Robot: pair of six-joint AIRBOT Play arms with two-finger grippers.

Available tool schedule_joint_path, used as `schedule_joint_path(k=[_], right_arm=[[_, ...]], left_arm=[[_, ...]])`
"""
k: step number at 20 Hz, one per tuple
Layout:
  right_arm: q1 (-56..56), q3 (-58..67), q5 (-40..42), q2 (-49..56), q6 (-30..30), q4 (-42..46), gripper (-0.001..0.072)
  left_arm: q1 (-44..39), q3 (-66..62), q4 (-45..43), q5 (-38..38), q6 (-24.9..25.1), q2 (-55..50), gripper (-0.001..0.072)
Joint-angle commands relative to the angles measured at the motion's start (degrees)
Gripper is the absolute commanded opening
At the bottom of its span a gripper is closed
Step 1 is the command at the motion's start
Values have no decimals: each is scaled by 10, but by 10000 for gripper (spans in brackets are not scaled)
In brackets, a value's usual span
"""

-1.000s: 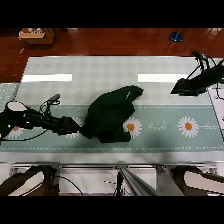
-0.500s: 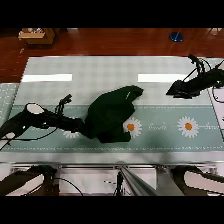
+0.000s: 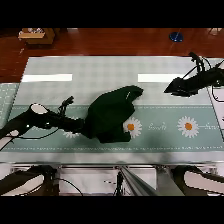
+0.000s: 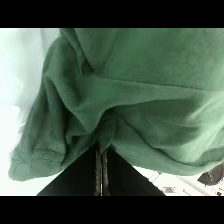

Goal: Fold the shirts.

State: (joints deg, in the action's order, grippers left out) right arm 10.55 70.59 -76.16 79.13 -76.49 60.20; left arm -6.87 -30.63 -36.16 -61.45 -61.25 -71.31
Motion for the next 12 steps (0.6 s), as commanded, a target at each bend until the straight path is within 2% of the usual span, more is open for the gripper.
schedule_joint_path(k=[1, 6, 7, 8, 12], right_arm=[[0, 0, 3, 0, 3, -2, 508], [0, -1, 3, 0, 3, -2, 508], [0, -5, 6, 0, 3, -3, 566], [0, -13, 12, 0, 3, -7, 594], [0, -70, 79, 1, 8, -102, 595]], left_arm=[[0, 0, 0, -1, 1, 13, 19], [0, 0, -3, -4, 1, 70, 19], [0, 0, -3, -9, 1, 74, 19], [0, 0, -3, -15, 1, 74, 19], [14, 0, -10, -24, 1, 89, 18]])
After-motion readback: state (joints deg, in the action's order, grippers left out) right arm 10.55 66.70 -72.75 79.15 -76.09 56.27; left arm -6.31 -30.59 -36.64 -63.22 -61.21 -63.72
